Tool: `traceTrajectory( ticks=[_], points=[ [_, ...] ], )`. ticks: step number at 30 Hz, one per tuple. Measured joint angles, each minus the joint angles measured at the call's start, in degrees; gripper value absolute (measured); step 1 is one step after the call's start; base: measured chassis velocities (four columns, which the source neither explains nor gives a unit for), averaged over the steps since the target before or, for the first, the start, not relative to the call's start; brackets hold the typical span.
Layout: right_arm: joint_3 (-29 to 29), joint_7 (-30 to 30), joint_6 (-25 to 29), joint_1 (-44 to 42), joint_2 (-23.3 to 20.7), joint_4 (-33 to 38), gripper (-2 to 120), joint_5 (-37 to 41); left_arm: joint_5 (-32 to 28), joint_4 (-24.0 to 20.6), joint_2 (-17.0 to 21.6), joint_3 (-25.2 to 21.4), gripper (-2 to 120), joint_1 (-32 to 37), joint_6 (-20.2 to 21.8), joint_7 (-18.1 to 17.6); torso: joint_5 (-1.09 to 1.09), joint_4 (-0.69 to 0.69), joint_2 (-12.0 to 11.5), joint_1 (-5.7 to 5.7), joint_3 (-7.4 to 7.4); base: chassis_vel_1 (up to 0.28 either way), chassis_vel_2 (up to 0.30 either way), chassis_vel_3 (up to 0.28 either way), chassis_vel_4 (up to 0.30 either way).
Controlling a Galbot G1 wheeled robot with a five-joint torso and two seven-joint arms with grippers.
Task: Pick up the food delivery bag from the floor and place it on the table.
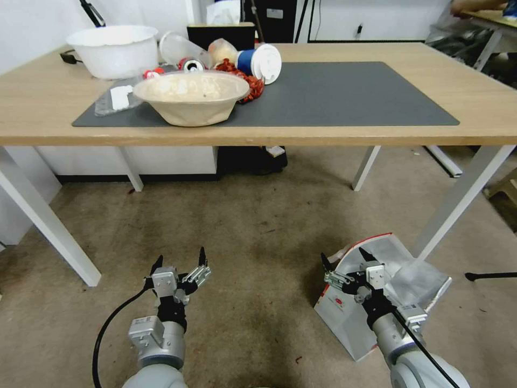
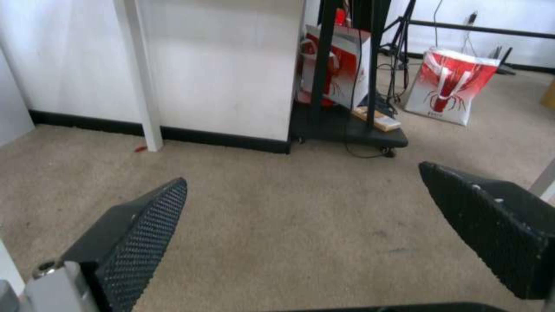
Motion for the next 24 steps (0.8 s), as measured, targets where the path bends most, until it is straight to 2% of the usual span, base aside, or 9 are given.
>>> traceTrajectory(
  ticks=[24],
  points=[
    [-0.1,-0.3,0.0,0.0,0.3,-0.1,100,-0.2,0.0,0.7,0.2,-0.2,100,-0.2,-0.9,-0.2,0.00,0.00,-5.3,-0.68,-4.59,0.000,0.000,0.000,0.000]
  ],
)
